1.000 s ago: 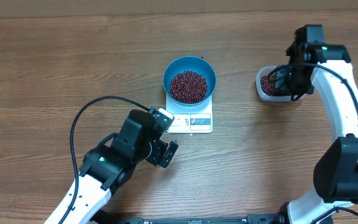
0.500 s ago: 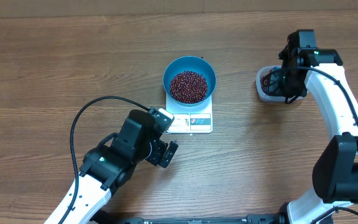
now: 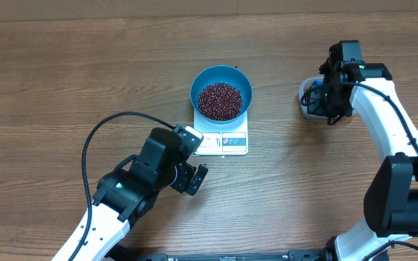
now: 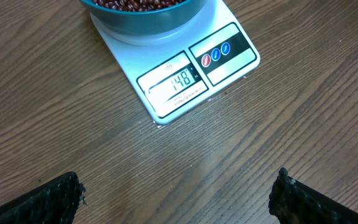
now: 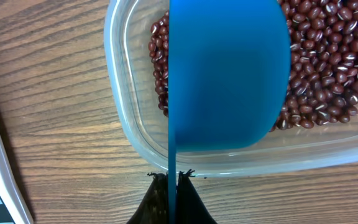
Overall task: Scoop item into bowl and weigh 150g on scale
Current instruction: 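Lower the scoop into the tub and scoop beans with the right gripper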
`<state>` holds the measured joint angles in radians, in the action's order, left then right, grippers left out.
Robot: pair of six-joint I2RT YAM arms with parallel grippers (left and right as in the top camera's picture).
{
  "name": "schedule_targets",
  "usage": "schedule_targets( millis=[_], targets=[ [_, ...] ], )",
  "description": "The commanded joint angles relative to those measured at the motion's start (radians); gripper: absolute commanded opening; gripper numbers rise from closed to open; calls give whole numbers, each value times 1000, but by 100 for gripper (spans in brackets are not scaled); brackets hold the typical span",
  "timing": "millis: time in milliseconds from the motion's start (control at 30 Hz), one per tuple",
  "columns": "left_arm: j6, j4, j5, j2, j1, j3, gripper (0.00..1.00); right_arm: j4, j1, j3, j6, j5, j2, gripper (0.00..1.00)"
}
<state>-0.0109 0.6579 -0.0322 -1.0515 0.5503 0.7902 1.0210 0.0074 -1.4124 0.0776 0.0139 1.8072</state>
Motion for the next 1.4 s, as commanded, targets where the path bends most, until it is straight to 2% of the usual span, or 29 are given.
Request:
schedule_targets(
  millis=[0,233,667,1100,1367],
  targets=[
    [-12,-1,7,-7,5,-2,100,-7,9,4,-25,19,-6,4],
    [-12,-1,7,-7,5,-2,99,-24,9,4,-45,95,-6,4],
    [-12,-1,7,-7,5,-2,100,-7,8,-28,-60,108,-6,4],
    [-12,-1,7,-7,5,-2,99,28,6,-77,-110,232,-8,4],
    [-12,-1,7,-7,5,-2,100,31,-66,-77,-113,340,-8,4]
  ],
)
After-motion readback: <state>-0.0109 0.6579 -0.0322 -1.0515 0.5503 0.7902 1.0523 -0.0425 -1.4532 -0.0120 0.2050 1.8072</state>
